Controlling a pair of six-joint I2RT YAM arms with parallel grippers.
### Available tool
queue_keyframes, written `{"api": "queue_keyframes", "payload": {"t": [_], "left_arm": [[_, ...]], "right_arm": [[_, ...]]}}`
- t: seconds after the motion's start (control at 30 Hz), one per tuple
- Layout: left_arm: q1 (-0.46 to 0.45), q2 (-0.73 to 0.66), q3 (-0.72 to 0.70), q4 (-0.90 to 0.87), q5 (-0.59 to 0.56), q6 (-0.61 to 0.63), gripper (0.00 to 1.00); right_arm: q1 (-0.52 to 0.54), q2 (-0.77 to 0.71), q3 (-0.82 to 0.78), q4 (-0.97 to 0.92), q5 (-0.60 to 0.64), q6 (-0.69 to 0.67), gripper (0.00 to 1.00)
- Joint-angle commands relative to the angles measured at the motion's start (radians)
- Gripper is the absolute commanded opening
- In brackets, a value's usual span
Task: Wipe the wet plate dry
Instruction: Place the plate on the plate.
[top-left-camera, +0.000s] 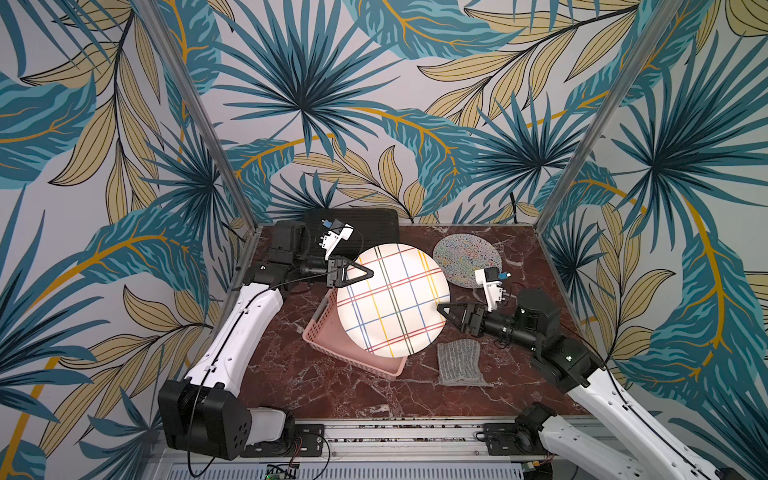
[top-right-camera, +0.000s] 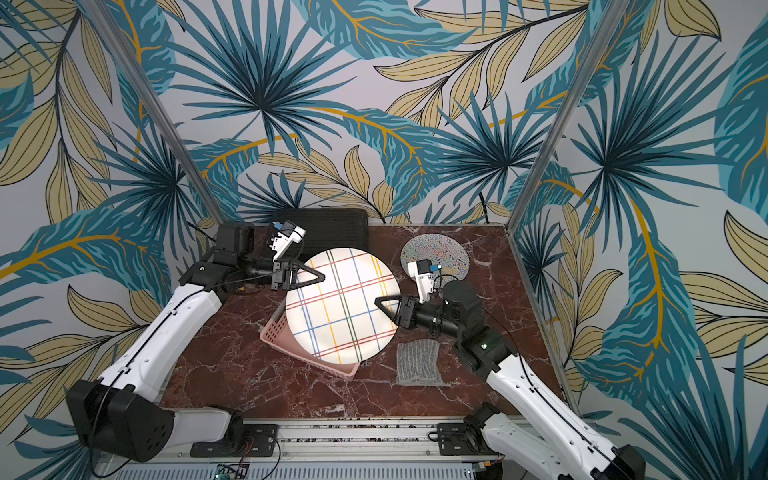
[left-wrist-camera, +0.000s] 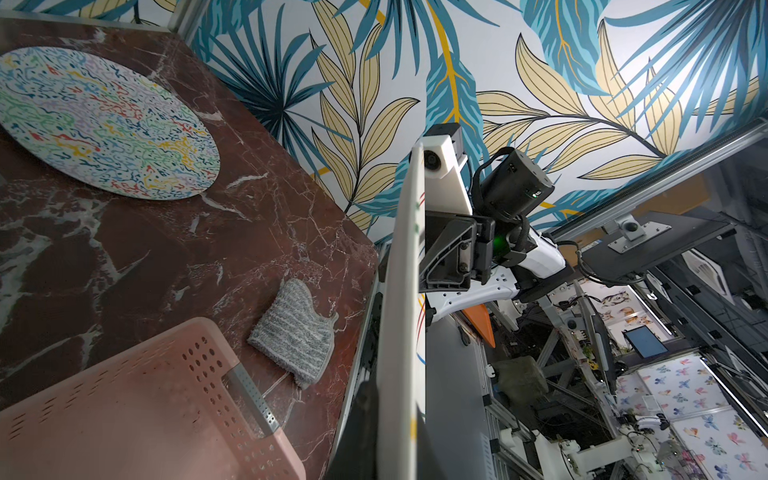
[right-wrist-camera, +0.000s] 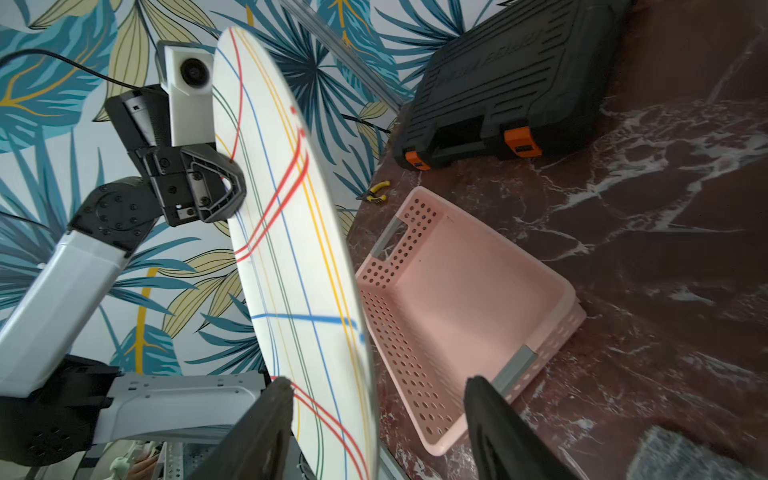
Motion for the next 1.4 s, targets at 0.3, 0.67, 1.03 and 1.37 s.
{"api": "queue_keyframes", "payload": {"t": [0.3, 0.67, 1.03, 1.37], "left_arm": [[-0.072, -0.053, 0.046, 0.001, 0.119, -0.012, 0.0], [-0.092, -0.042, 0.053, 0.02, 0.062, -0.021, 0.43], [0.033, -0.082, 0.163, -0.148, -0.43, 0.117, 1.0], [0.056, -0.145, 0.039, -0.294, -0.655, 0.401, 1.0]], "right_arm": [[-0.035, 0.092, -0.022, 0.36, -0.301, 0.043, 0.58], [-0.036, 0.162, -0.051, 0.499, -0.242, 0.115, 0.0], [-0.243, 0.158, 0.001, 0.355, -0.046, 0.277, 0.0], [-0.558, 0.378, -0.063, 0.567, -0.046, 0.469, 0.0]]}}
